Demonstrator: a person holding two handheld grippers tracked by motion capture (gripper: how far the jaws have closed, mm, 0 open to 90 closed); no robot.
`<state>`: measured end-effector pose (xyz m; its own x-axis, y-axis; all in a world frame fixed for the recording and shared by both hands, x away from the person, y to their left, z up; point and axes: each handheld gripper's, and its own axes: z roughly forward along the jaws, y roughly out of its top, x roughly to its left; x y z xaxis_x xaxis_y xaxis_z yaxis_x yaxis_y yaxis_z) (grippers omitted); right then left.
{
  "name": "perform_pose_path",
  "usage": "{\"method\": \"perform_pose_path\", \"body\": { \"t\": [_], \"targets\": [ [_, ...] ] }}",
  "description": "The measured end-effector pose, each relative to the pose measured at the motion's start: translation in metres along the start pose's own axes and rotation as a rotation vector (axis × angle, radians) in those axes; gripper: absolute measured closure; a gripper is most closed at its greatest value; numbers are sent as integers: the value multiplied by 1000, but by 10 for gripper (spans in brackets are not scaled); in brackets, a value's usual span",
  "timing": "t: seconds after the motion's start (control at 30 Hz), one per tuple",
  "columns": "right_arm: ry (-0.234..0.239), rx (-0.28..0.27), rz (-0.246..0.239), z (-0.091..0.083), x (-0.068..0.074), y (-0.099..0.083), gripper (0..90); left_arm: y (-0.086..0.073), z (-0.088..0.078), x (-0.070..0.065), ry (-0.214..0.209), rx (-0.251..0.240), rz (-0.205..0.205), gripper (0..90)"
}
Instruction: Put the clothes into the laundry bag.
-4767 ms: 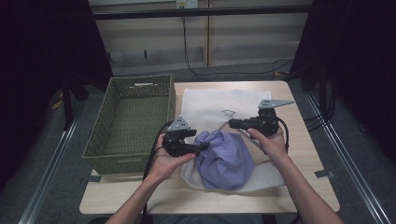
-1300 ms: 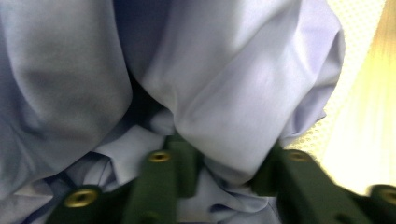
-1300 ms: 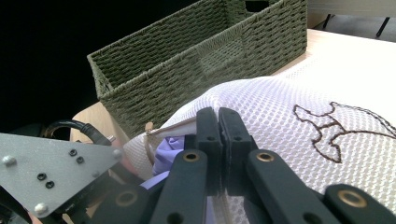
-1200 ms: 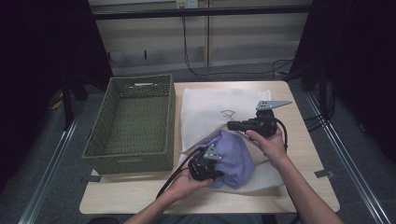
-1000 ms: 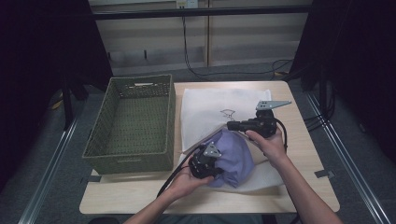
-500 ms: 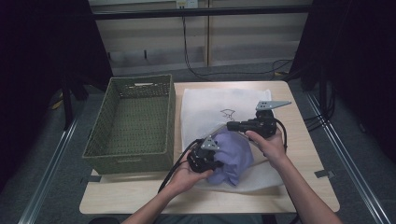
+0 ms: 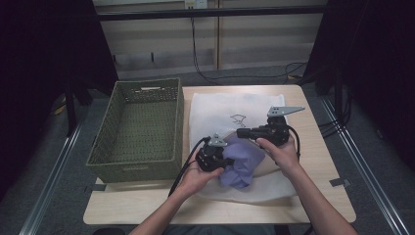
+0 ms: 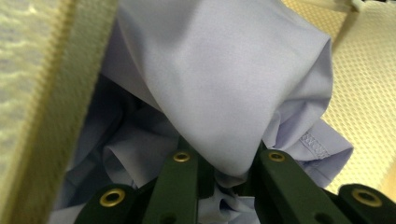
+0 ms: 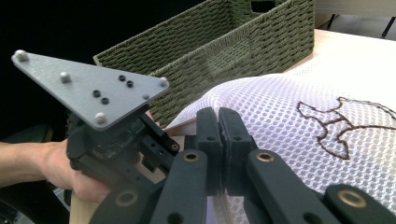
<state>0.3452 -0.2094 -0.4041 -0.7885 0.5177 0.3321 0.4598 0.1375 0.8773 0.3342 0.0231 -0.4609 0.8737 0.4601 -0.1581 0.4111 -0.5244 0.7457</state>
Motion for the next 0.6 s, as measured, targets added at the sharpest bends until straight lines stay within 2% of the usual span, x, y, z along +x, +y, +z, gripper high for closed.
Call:
{"method": "perform_pose_path", "body": {
  "t": [0.1, 0.17, 0.2, 0.23, 0.3, 0.33, 0.4, 0.47, 0.5, 0.6],
  "targets": [
    [0, 1, 1, 0, -1, -1, 884, 0, 2, 1, 5, -4, -7, 804],
    [0, 2, 2, 0, -1, -1, 884, -1, 5, 1, 2, 15, -4, 787],
    [-1, 1, 3, 0, -2, -1, 884, -3, 5, 1, -21, 31, 5, 698],
    [-2, 1, 4, -1, -2, -1, 884, -4, 5, 0, -36, 28, -10, 676],
    [-3, 1, 4, -1, -2, -1, 883, -4, 2, -2, -43, 37, -1, 609],
    [-2, -5, 7, -2, -3, -1, 884, -3, -3, -5, -47, 37, 30, 558],
    [-2, -6, 6, -2, -2, -1, 884, -3, -14, -8, -51, 30, 59, 498],
    [-3, -5, 6, -1, -2, -1, 884, -6, -16, -8, -65, 16, 44, 425],
    [-2, -4, 5, -1, -2, -1, 884, -7, -17, -8, -59, 27, 39, 403],
    [-4, -2, 7, 0, -2, -1, 884, -13, -13, -12, -59, 30, 50, 329]
  ]
}}
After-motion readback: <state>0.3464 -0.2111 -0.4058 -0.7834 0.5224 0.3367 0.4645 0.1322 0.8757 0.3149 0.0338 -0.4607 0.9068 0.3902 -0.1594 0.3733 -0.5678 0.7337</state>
